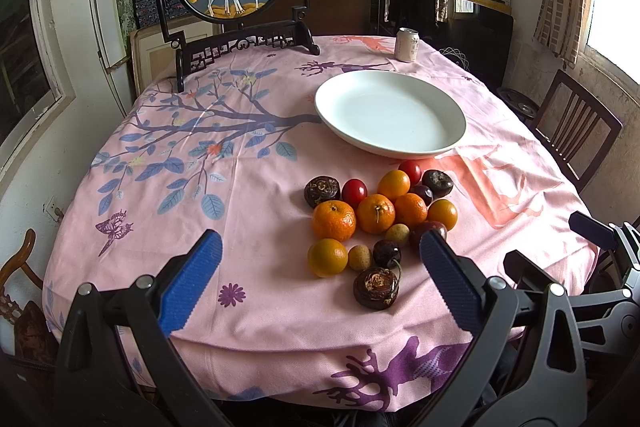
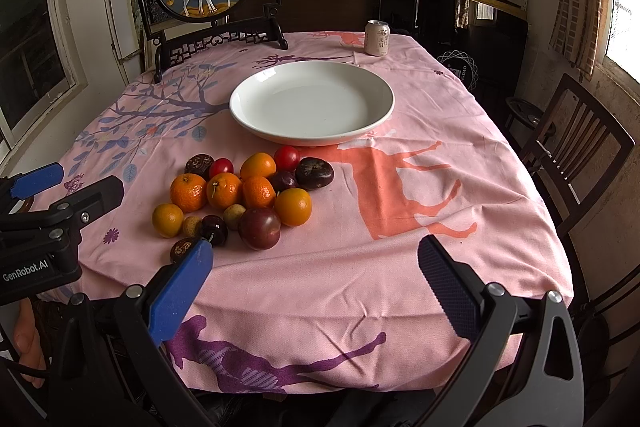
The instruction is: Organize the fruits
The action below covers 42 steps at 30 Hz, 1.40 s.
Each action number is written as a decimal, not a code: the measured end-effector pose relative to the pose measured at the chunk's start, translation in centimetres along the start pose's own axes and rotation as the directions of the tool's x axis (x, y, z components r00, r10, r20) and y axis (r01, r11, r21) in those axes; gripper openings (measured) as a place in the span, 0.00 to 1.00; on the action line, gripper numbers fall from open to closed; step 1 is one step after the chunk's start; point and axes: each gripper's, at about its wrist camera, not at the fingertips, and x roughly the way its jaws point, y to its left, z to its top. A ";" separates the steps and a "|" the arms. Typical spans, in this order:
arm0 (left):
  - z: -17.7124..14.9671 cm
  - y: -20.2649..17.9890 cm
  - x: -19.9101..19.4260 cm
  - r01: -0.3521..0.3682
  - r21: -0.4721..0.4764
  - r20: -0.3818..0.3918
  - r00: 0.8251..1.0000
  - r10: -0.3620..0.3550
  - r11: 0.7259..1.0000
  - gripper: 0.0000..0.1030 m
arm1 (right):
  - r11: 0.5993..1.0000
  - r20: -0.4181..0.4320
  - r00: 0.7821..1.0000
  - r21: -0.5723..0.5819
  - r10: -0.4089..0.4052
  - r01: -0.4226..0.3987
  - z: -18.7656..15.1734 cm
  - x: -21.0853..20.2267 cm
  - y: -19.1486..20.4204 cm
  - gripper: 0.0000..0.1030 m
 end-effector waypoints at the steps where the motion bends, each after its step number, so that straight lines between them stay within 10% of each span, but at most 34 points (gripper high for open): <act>1: 0.0 0.0 0.0 0.000 0.000 0.000 1.000 0.000 1.000 0.98 | 1.000 0.000 1.000 0.000 0.000 0.000 0.0 0.0 0.0 0.99; 42: -3.4 3.5 3.0 -0.049 -0.025 -0.077 0.996 0.047 0.998 0.98 | 0.996 -0.013 0.998 -0.058 0.067 -0.067 -1.2 2.2 0.0 0.98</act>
